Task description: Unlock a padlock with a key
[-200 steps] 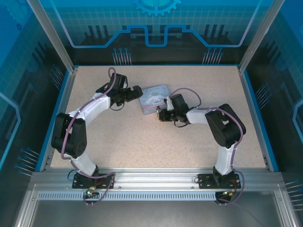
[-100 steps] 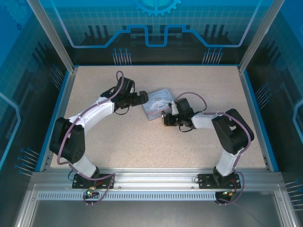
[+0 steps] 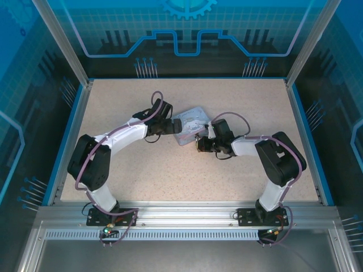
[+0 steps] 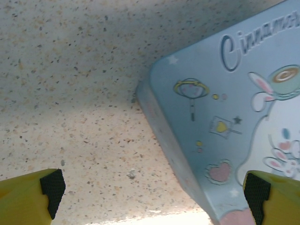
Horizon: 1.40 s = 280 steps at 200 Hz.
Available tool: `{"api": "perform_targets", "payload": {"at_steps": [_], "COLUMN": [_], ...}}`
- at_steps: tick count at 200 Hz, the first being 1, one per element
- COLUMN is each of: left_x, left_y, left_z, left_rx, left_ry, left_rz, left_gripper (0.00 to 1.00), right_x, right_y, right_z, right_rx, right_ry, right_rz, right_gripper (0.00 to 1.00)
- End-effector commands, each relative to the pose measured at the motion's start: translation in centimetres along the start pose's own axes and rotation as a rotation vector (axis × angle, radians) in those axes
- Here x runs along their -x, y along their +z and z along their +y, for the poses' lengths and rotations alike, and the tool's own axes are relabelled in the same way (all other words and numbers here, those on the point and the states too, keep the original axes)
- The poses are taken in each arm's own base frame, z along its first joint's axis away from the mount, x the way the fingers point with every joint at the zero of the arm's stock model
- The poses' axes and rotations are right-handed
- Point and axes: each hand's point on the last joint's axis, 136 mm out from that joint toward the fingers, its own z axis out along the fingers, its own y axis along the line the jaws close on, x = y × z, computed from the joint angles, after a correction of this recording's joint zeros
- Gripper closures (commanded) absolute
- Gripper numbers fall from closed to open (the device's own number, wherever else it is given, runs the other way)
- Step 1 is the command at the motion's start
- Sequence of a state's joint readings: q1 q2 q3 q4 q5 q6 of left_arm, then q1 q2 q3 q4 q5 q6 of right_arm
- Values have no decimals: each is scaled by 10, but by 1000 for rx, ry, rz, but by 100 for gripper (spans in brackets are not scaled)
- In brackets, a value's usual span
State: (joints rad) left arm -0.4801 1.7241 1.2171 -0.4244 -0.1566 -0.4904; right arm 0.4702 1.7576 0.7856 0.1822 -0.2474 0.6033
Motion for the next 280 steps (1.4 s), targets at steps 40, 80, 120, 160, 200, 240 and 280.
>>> {"api": "perform_targets", "payload": {"at_steps": [40,80,120,160,200,240,280], "left_x": [-1,-13,-21,-24,-29,-33,-38], "left_y": [8,17,22,24,25,26,29], "left_z": [4,10,12,10,8,8,8], "left_rx": [106,143,155,152,139,135,133], "left_ry": [94,112,111,109,105,103,100], "left_rz": [6,47,66,76,87,103,118], "left_gripper": [1,1,1,1,1,1,1], "right_x": [-10,-9,-7,-2,2,6,9], "right_y": [-4,-6,-9,-9,-6,-4,-4], "right_z": [-10,-7,-4,2,7,9,8], "right_rx": [-26,-20,-13,17,64,111,140], "right_ry": [86,125,188,266,347,416,475], "right_rz": [21,18,10,-7,-25,-54,-83], "right_gripper": [99,99,99,100,100,100,100]}}
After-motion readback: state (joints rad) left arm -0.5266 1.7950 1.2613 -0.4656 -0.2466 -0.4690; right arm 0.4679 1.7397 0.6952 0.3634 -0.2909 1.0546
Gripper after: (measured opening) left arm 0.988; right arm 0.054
